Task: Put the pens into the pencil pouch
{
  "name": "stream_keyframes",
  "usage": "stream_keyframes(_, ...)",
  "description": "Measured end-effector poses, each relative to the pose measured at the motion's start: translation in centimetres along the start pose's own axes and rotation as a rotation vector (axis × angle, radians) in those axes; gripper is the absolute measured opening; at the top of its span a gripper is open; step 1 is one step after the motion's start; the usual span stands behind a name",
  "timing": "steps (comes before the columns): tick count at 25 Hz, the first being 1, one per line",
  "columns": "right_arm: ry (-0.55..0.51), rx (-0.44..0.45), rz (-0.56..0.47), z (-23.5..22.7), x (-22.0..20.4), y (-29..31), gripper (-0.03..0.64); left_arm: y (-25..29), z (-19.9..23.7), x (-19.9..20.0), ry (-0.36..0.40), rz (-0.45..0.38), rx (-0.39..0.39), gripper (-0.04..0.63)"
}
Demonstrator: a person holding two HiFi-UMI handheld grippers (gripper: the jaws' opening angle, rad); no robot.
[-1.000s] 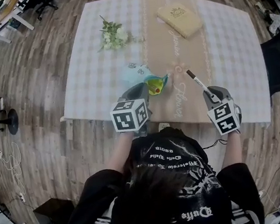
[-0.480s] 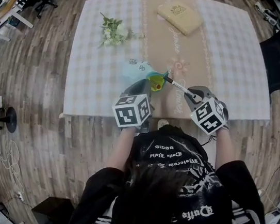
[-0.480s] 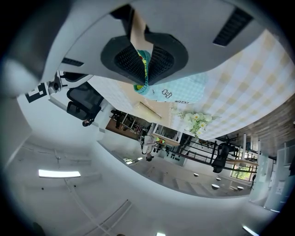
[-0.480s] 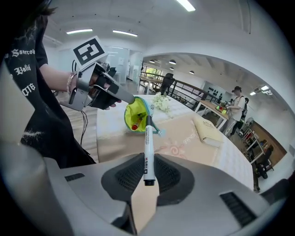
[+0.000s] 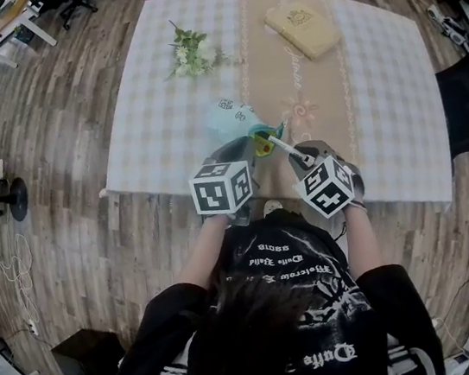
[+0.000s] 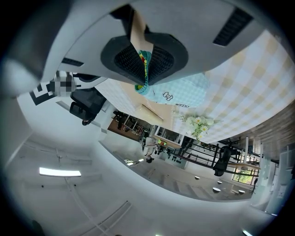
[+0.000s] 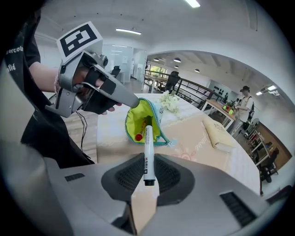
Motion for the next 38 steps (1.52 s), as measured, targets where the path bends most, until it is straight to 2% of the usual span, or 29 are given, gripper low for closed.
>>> stream_keyframes(12, 0.069, 0.059, 0.004, -0.2, 3.1, 3.6, 0.078, -0.1, -0.1, -0.5, -0.005, 0.027, -0.023, 0.038)
stream_keyframes(21, 0.146, 0.081, -0.047, -0.5, 5.4, 5.7, 0.078, 0.0, 0.0, -0.5, -0.015, 0.033, -0.045, 0.038)
stream_keyframes(33, 0.148, 0.103, -0.106, -0.6, 6.5, 7.2, 0.084, 0.0, 1.0, 0.0, -0.03, 0.02, -0.042, 0.038)
stream_keyframes(38, 0.142, 0.1, -0.134, -0.6, 6.4, 6.3, 0.147, 0.0, 1.0, 0.0, -0.028, 0.019, -0.042, 0.038)
Point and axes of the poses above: the fingertips, and each gripper's own axes: y forward along the fingers, z to its left, x out of its top, the point moved 6 cm from there along -y, backward along the fingers, and after that the axes turned 10 degrees about -y, right-handed, at the moved point
